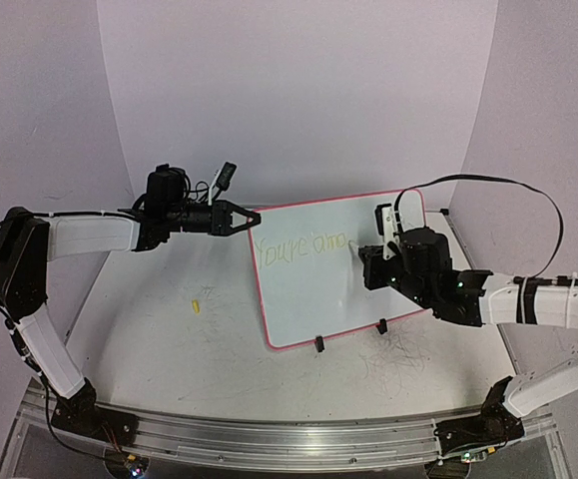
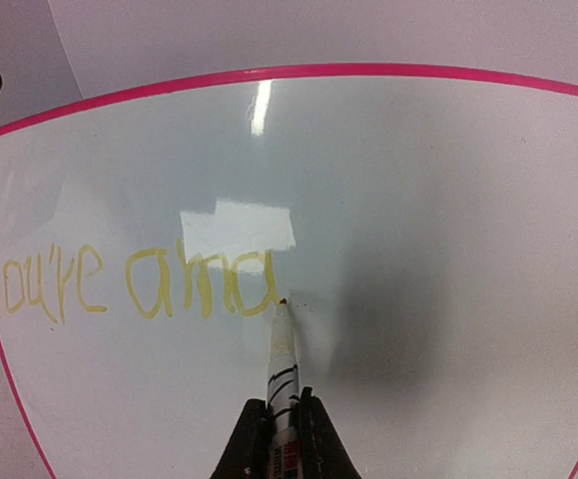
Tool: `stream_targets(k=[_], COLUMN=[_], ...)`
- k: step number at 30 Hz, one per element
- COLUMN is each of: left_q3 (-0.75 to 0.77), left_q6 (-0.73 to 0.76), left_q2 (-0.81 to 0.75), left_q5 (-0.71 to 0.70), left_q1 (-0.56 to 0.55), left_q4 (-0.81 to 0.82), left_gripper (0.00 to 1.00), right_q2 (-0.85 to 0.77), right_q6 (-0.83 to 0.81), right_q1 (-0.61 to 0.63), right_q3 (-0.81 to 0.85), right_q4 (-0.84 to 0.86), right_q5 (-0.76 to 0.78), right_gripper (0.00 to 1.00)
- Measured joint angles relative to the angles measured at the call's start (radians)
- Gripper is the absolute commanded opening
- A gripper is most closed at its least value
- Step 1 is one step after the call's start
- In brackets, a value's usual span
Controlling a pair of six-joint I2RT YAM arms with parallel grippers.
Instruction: Write a sentence on the whiteboard
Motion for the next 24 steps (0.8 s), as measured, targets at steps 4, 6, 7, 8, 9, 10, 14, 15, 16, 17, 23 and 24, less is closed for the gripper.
stream_targets(k=[4, 6, 7, 8, 9, 10, 14, 15, 16, 17, 23, 24], left_q3=[0.000, 0.000, 0.000, 0.000, 0.000, 0.000, 0.000, 0.000, 0.000, 0.000, 0.000, 0.000], left_q6=[0.000, 0.000, 0.000, 0.000, 0.000, 0.000, 0.000, 0.000, 0.000, 0.000, 0.000, 0.000], left_q2=[0.000, 0.000, 0.000, -0.001, -0.001, -0.001, -0.001, -0.001, -0.001, -0.001, -0.001, -0.001], left_q5=[0.000, 0.000, 0.000, 0.000, 0.000, 0.000, 0.000, 0.000, 0.000, 0.000, 0.000, 0.000], left_q1=[0.000, 0.000, 0.000, 0.000, 0.000, 0.000, 0.000, 0.000, 0.000, 0.000, 0.000, 0.000], left_q4=[0.000, 0.000, 0.000, 0.000, 0.000, 0.000, 0.000, 0.000, 0.000, 0.000, 0.000, 0.000], left_gripper=[0.00, 0.00, 0.00, 0.00, 0.00, 0.00, 0.00, 0.00, 0.00, 0.00, 0.00, 0.00], right_q2=[-0.007, -0.004, -0.001, 0.001, 0.005, 0.010, 0.033, 0.038, 0.041, 0.044, 0.049, 0.049], right_q6=[-0.004, -0.006, -0.007, -0.008, -0.009, -0.009, -0.009, -0.009, -0.009, -0.009, -0.009, -0.009], right_q1=[-0.002, -0.005, -0.006, -0.007, -0.008, -0.010, -0.017, -0.019, -0.020, -0.022, -0.028, -0.028], right_q3=[0.017, 0.029, 0.033, 0.037, 0.040, 0.041, 0.041, 0.041, 0.041, 0.041, 0.041, 0.041], right_q4=[0.000, 0.002, 0.004, 0.006, 0.009, 0.013, 0.026, 0.027, 0.029, 0.031, 0.047, 0.048], right_q5=[0.001, 0.001, 0.001, 0.001, 0.001, 0.001, 0.001, 0.001, 0.001, 0.001, 0.013, 0.016], right_gripper=[0.00, 0.00, 0.00, 0.00, 0.00, 0.00, 0.00, 0.00, 0.00, 0.00, 0.00, 0.00])
